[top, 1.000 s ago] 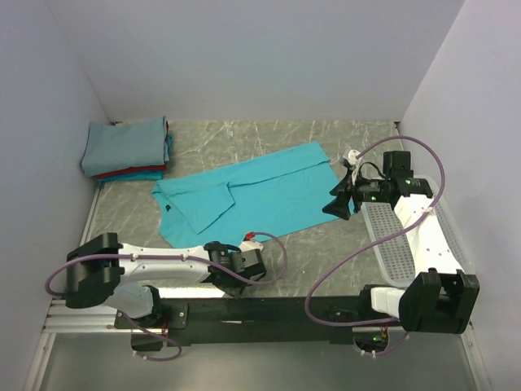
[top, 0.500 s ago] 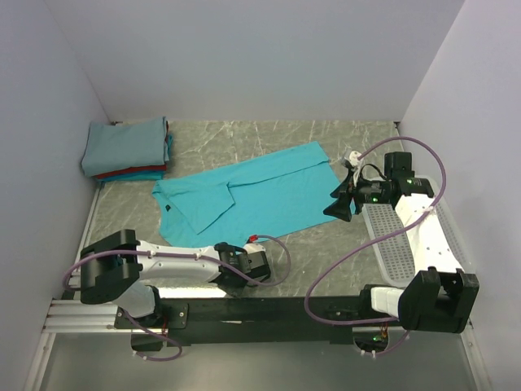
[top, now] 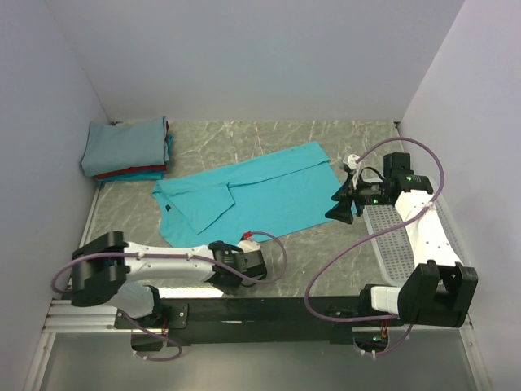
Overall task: Fold and stack the t-shirts
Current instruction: Fold the tshirt
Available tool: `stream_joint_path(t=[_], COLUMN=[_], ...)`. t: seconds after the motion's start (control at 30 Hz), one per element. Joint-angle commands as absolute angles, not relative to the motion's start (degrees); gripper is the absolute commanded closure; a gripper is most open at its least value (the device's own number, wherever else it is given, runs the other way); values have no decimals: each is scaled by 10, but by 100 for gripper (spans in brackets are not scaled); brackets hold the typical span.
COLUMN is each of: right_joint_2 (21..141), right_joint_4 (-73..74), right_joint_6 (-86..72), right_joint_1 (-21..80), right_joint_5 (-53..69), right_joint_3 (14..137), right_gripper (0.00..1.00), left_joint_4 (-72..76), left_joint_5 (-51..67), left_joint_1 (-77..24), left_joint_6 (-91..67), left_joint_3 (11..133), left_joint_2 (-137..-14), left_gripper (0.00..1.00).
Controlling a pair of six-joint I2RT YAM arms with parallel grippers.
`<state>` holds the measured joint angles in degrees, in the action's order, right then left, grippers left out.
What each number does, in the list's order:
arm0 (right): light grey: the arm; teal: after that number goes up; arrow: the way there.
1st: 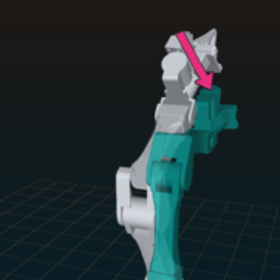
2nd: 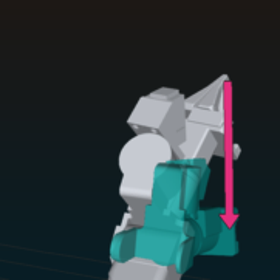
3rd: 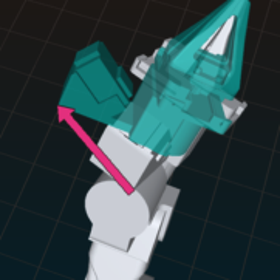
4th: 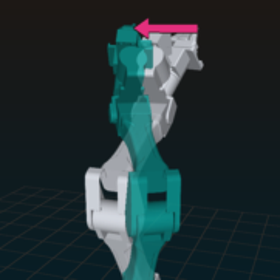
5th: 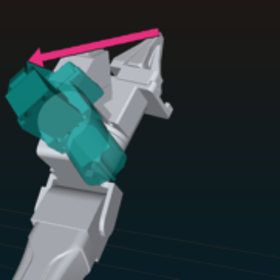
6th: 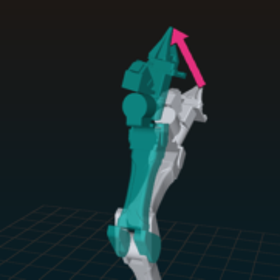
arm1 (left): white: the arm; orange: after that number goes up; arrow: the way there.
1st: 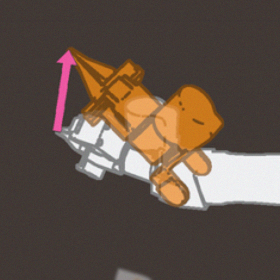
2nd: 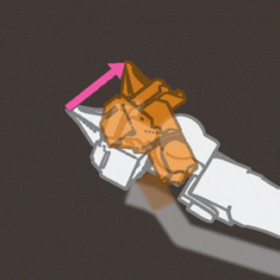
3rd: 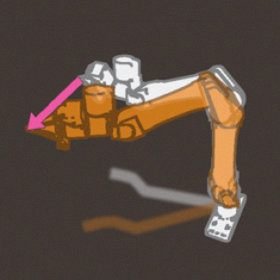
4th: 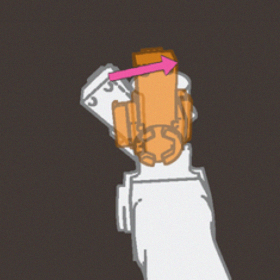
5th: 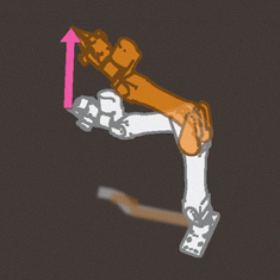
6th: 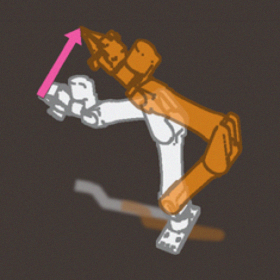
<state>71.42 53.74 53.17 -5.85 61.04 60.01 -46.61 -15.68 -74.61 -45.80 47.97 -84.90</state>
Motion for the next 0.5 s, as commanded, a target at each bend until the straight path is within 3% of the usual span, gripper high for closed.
stream_joint_path(t=[0.0,0.27,0.47], right_joint_2=[720,715,712], right_joint_4=[555,542,532], right_joint_6=[580,574,565], right_joint_1=[-63,-62,-62], right_joint_5=[584,577,553], right_joint_3=[615,613,607], right_gripper=[26,26,26], left_joint_4=[-510,-547,-575], left_joint_5=[-166,-170,-245], left_joint_1=[-747,-707,-672], left_joint_6=[-485,-532,-562], left_joint_3=[509,481,504], left_joint_2=[-787,-685,-650], left_gripper=[99,99,100])
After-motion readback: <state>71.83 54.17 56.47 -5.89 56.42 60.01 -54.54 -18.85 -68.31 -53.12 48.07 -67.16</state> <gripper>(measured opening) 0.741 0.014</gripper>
